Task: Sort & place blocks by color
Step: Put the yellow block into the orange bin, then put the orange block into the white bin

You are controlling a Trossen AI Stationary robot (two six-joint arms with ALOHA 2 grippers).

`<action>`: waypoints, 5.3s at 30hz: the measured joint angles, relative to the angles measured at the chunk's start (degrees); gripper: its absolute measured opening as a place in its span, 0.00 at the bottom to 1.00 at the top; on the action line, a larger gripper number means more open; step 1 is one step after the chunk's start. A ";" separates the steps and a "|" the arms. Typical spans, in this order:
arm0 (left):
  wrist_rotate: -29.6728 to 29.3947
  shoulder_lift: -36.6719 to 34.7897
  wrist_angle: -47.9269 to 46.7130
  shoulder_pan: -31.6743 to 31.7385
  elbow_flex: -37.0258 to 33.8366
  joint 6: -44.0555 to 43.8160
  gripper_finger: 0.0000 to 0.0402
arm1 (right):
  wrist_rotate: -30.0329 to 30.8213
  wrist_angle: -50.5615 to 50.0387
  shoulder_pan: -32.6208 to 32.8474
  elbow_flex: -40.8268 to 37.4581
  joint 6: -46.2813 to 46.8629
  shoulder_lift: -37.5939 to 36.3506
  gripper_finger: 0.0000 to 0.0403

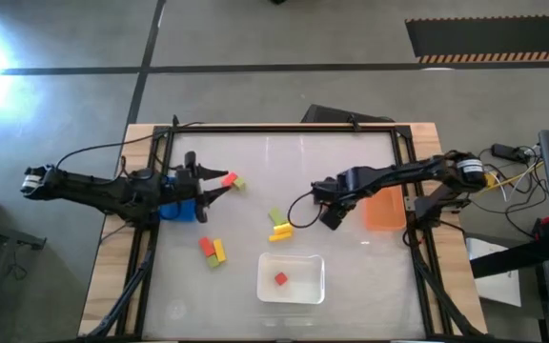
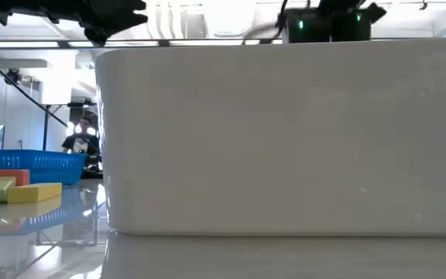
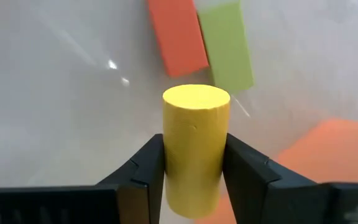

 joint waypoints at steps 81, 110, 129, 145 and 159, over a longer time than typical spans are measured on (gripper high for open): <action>-5.18 1.55 -1.96 0.00 0.00 -2.01 0.43 | 11.54 -7.20 -10.64 -9.90 18.29 -22.55 0.55; -1.04 20.50 -38.67 0.09 11.80 -39.55 0.43 | 23.47 39.27 -1.00 -9.26 -27.50 -22.44 0.55; 4.87 43.03 -56.88 17.57 23.92 -26.07 0.43 | 23.47 39.04 -0.89 -10.78 -29.49 -22.44 0.55; 13.97 45.51 -55.34 26.51 23.65 -27.02 0.43 | 22.41 42.49 -1.92 -14.37 -29.88 -22.86 0.55; 13.93 45.46 -52.39 27.47 23.01 -25.41 0.43 | 22.25 43.76 -1.92 -14.35 -30.46 -22.44 0.55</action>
